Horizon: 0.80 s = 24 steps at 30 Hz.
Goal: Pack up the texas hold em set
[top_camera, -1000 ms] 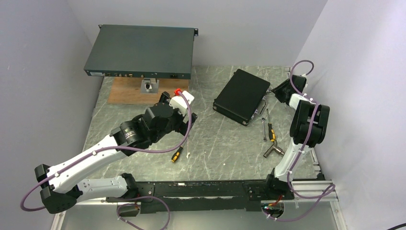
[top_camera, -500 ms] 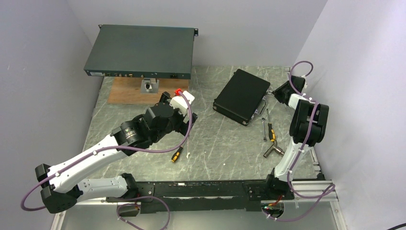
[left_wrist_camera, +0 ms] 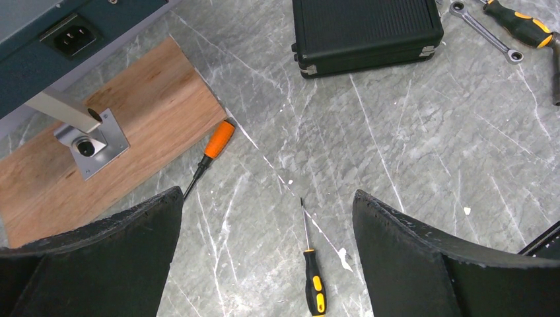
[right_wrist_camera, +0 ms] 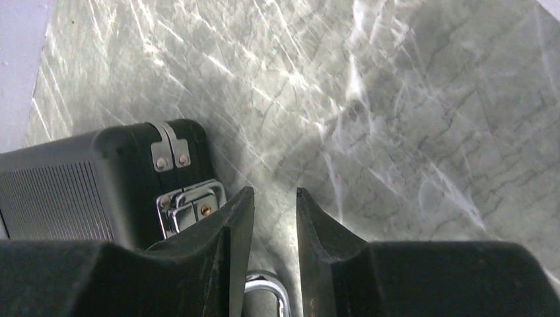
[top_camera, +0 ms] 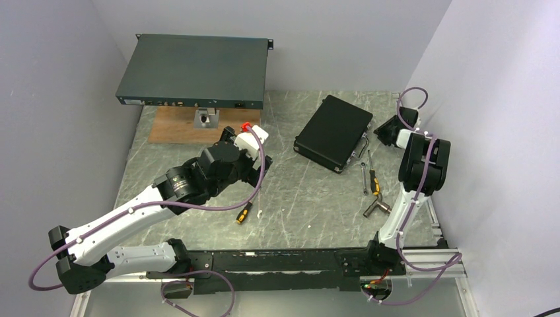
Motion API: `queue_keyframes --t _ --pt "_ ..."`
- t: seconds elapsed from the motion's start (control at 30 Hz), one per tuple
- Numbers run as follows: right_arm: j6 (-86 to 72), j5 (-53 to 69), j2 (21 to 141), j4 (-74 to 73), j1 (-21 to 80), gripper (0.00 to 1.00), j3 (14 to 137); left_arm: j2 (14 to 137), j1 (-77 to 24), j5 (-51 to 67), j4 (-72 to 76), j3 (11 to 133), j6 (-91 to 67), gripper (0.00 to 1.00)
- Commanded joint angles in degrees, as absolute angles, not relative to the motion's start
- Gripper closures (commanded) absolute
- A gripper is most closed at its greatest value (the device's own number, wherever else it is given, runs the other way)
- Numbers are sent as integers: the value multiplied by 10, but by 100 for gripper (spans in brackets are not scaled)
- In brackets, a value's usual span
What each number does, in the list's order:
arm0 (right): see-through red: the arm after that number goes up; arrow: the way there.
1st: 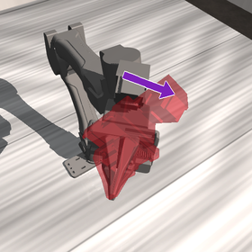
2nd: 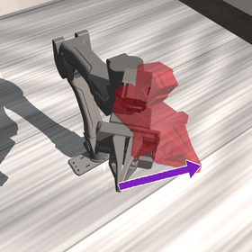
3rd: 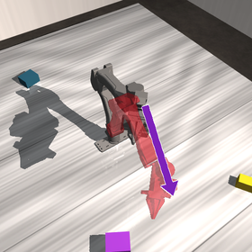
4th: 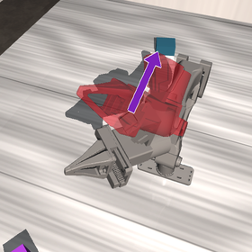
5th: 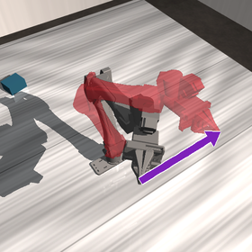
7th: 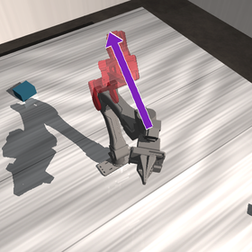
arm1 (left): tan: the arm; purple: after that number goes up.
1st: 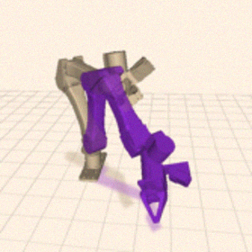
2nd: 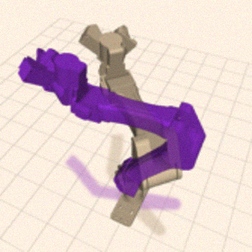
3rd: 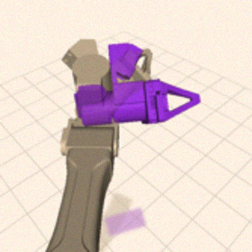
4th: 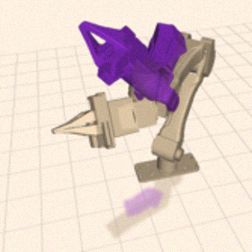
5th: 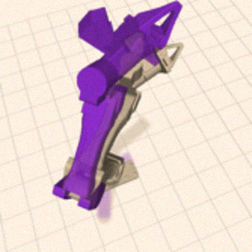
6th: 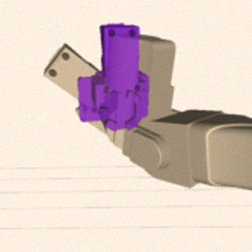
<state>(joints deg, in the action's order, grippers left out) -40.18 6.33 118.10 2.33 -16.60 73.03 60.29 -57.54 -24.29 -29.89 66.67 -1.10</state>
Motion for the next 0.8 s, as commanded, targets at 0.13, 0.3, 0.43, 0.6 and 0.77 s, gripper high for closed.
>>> queue_keyframes --t 0.13,0.3,0.43,0.6,0.77 --pt "-367 4 1143 -33 -154 66 738 603 -579 -255 -296 690 -7 1" --pt "-351 -82 1032 -79 -120 59 674 601 -578 -251 -293 687 -11 1" --pt "-330 -120 901 -81 -75 53 587 598 -579 -246 -289 685 -16 1" --pt "-283 -117 780 -125 -7 44 534 588 -580 -230 -284 682 -29 1" --pt "-241 -93 647 -174 92 32 492 549 -579 -233 -262 663 -40 1"
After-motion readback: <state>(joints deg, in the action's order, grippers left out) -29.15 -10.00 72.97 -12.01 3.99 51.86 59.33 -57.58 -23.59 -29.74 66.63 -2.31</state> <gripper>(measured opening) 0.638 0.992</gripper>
